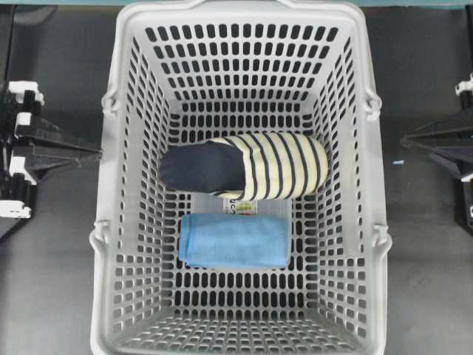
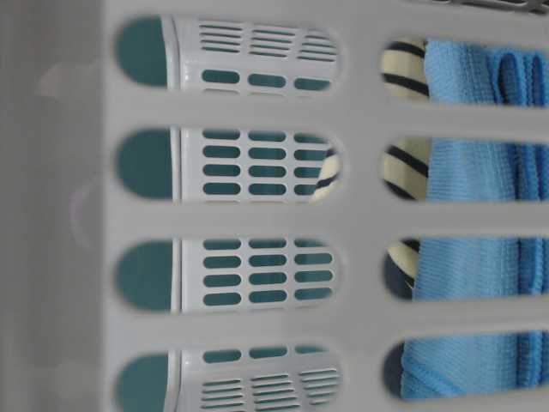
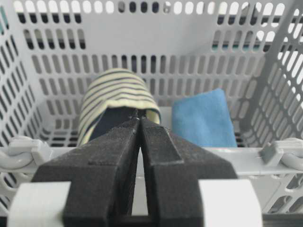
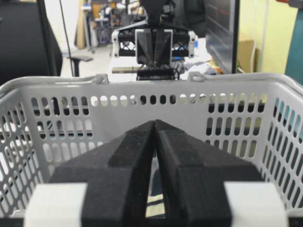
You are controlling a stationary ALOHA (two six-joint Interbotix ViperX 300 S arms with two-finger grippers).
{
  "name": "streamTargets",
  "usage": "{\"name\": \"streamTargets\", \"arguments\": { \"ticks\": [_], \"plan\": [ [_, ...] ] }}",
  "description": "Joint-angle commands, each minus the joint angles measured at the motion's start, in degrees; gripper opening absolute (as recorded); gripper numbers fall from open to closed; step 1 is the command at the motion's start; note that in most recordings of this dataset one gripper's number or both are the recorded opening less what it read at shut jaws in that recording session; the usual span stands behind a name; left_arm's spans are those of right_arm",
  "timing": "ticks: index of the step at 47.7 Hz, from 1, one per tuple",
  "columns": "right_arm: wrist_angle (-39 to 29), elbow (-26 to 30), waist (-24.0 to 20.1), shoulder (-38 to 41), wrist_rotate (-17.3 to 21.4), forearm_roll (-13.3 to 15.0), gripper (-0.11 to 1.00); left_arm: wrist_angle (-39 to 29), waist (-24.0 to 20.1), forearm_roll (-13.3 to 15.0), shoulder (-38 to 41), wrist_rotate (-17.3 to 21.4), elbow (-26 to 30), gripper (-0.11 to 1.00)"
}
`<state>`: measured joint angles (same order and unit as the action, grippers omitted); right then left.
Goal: Pick up the blue cloth from the shopping basket with the left arm.
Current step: 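Lower the open left gripper onto the blue cloth and close on it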
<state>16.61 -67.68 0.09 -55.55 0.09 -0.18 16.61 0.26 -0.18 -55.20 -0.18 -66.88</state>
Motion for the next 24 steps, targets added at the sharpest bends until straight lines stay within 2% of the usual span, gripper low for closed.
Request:
{"name": "streamTargets", "arguments": {
  "ticks": [1,5,11,17,24],
  "plan": [
    [0.3,1.1,0.0,0.5,0.2,-0.1,0.01,-3.8,0.3,-2.5,-0.4,-1.1,3.3,0.06],
    [-1.4,1.1,0.0,0.4,0.5,-0.8,0.01,-11.7,0.4,-2.4,-0.2,-2.4,7.2,0.0],
    [-4.1,1.8,0.0,0.1,1.5,-0.9,0.0,-25.8,0.4,-2.4,1.5,-3.2,14.9,0.0],
    [-5.9,2.7,0.3,-0.4,1.8,-0.9,0.0,-39.5,1.1,-2.4,6.1,-3.0,25.5,0.0],
    [-7.6,2.7,0.3,-1.1,1.8,-0.9,0.0,-50.8,3.1,-2.4,13.8,-2.5,36.6,0.0]
  ]
}}
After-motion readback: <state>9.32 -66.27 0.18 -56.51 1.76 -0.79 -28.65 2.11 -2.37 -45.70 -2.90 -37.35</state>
